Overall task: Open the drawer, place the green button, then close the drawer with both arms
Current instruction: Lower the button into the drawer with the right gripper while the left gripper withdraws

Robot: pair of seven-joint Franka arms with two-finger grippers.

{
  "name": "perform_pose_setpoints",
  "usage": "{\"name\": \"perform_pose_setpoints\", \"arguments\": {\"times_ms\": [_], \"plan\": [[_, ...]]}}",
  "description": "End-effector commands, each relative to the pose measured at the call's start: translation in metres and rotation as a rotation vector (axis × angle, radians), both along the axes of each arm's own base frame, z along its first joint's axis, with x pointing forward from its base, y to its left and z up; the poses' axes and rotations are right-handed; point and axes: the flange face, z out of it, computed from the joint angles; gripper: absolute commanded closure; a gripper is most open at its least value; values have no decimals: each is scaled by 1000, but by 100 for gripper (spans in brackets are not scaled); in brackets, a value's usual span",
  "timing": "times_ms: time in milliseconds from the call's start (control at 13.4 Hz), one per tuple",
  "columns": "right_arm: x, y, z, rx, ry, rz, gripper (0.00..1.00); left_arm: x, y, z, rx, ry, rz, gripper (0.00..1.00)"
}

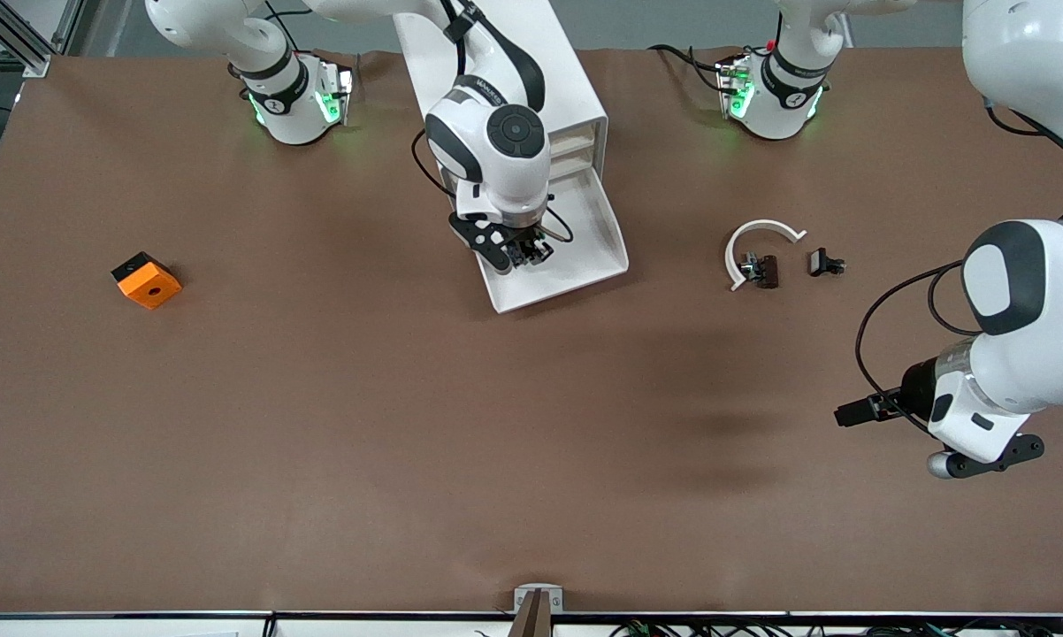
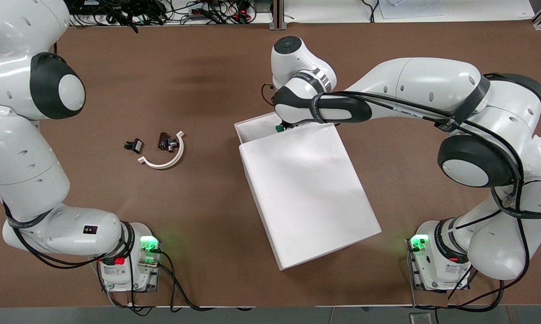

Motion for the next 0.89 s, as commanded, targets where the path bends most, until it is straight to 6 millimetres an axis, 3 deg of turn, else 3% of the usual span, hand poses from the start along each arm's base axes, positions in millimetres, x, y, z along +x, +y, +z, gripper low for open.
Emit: {"name": "perform_pose_setpoints", "arguments": {"times_ms": [0, 75, 149, 224, 447, 596, 820], "plan": [[1, 5, -8, -3, -7, -7, 100, -7, -3, 7, 45, -13, -18, 0], [2, 5, -8, -1, -5, -12, 100, -7, -3, 7, 43, -12, -22, 0], [3, 4, -7, 3, -1, -18, 86, -8, -1, 5, 45, -1, -21, 0], [2, 6, -5, 6, 1, -27, 1, -8, 2, 4, 45, 4, -18, 0], [3, 13, 6, 14, -19, -45, 0, -8, 6, 4, 46, 4, -14, 0], [14, 11, 22, 31, -35, -45, 0, -8, 5, 4, 45, 5, -13, 0], [48, -10, 70, 13, -8, -1, 0, -8, 4, 4, 45, 4, -15, 0]]}}
